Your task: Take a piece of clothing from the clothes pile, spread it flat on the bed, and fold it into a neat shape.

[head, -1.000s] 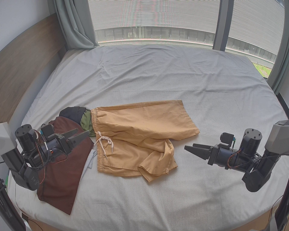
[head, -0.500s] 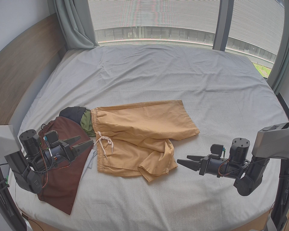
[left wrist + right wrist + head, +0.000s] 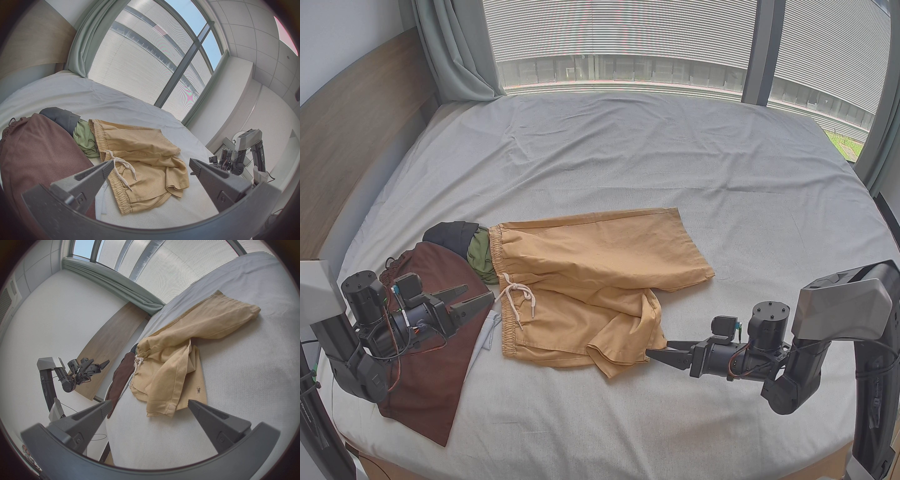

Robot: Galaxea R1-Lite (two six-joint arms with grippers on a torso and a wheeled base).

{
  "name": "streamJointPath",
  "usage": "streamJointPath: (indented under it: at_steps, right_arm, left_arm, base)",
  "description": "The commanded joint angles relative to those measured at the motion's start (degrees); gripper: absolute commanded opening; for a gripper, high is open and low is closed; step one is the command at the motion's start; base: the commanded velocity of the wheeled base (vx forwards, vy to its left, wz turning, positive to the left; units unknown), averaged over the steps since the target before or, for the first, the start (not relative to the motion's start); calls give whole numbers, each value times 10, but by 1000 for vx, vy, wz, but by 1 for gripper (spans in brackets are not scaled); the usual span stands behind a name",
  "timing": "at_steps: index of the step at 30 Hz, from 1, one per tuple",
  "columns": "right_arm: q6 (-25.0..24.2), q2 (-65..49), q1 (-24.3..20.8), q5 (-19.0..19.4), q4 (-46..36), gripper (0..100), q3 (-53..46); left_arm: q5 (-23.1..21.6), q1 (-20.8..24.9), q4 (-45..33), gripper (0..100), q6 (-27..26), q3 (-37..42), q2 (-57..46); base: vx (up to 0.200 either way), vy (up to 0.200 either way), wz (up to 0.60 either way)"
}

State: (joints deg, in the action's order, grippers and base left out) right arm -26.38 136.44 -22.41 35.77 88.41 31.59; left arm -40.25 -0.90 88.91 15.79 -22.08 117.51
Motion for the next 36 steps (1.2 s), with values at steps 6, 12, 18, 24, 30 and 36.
streamJointPath:
  at_steps: [6,12,18,24,30,36]
  right_arm:
    - [-10,59,-10,-1,1,100,49]
    - [-10,79,-11,-2,2,100,68]
    - [-10,95,-13,-2,2,100,77]
    - [-10,95,-32,-3,4,100,81]
    - [-10,94,-46,-13,5,100,80]
    - [-11,88,-44,-13,5,100,79]
  left_arm:
    - [-1,-3,0,100,1,-1,12]
    - [-1,-3,0,100,0,-2,13]
    - [-1,-3,0,100,0,-2,14]
    - [-1,-2,0,100,0,-2,13]
    - [-1,-2,0,100,0,-3,14]
    - [-2,-3,1,100,0,-5,14]
  base:
    - [0,0,0]
    - [0,0,0]
    - [0,0,0]
    - [0,0,0]
    - [0,0,0]
    - [0,0,0]
